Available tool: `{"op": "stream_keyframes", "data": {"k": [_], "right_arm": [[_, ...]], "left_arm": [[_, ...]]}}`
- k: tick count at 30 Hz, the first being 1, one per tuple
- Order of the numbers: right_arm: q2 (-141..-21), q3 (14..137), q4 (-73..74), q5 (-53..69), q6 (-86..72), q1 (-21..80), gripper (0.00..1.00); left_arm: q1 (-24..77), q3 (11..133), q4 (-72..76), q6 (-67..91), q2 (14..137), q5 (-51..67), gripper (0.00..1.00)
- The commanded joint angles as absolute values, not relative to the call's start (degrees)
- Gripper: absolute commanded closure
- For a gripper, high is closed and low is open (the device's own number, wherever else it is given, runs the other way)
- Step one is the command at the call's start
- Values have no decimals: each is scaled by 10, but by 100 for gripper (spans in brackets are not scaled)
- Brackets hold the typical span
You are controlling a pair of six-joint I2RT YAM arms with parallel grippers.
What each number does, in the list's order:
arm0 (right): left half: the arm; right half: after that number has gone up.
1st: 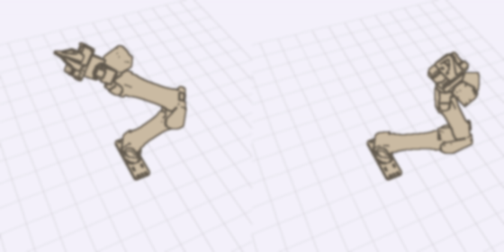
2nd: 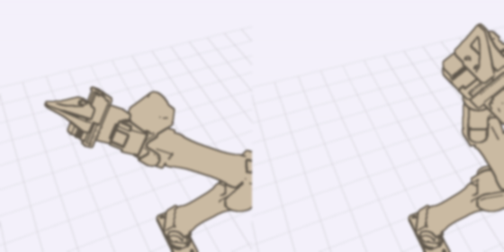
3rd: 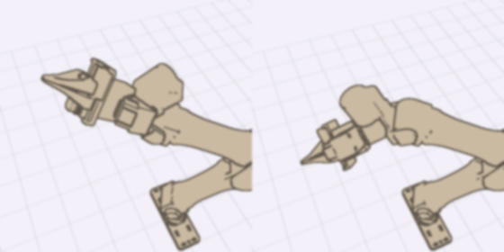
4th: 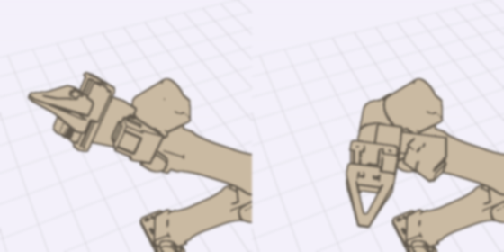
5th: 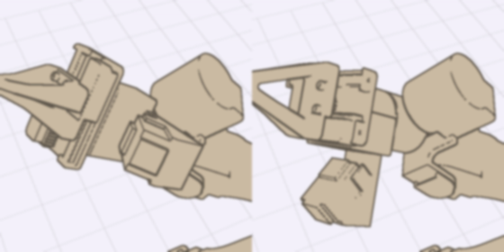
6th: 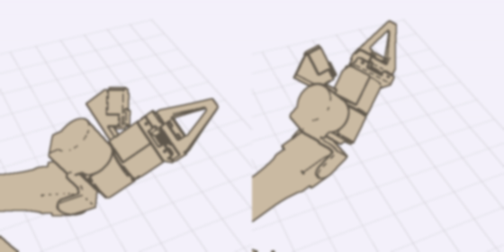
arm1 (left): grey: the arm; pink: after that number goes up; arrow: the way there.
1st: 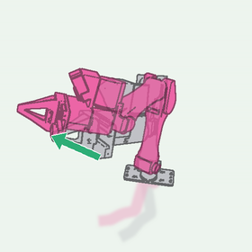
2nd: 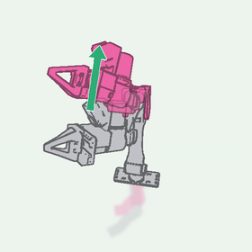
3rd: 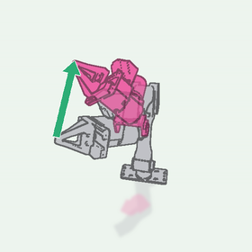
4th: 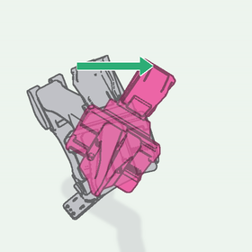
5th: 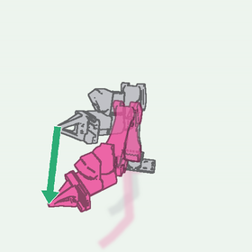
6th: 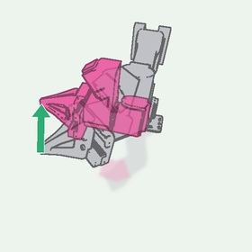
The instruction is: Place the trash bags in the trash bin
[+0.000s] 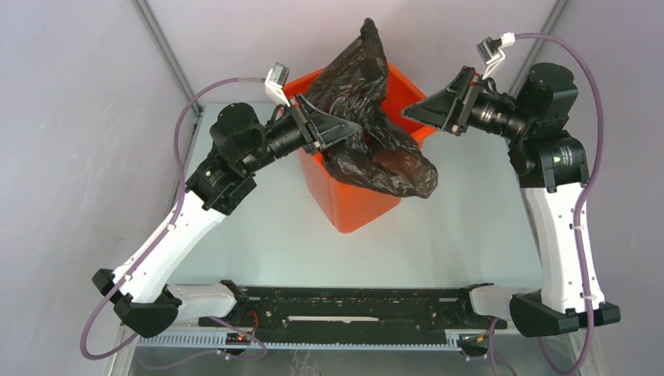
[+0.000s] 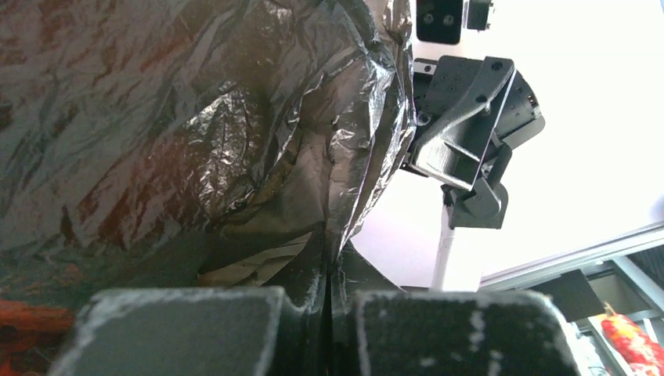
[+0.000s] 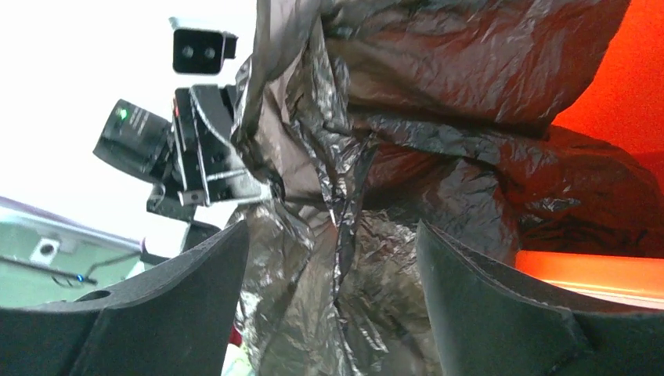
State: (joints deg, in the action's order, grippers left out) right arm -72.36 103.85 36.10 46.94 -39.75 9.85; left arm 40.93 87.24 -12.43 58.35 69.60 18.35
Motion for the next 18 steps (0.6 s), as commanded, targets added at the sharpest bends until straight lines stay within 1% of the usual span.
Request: {"op": "stream_keyframes", "data": {"k": [1,4,6,8,11,15,18], "right_arm": [[-702,1034,380,526,-322,113,13],[-681,1036,428,442,-255,152,10],[-678,1039,462,349,-227,183,10],[-681,1039,474,293,-218,201,11],[-689,1036,464,278,-197,223,14],[-700,1042,457,272,-155,274,15],[-709,1044,462,224,-125,312,15]], "left_arm": [[406,849,-64,629,654,192,100],[405,826,-53,640,644,188,100],[406,820,-50,645,642,191,100],[406,820,-52,645,640,195,100],[406,814,-55,646,633,196,100],[406,811,-63,643,632,203,100],[406,818,-72,635,633,202,100]]}}
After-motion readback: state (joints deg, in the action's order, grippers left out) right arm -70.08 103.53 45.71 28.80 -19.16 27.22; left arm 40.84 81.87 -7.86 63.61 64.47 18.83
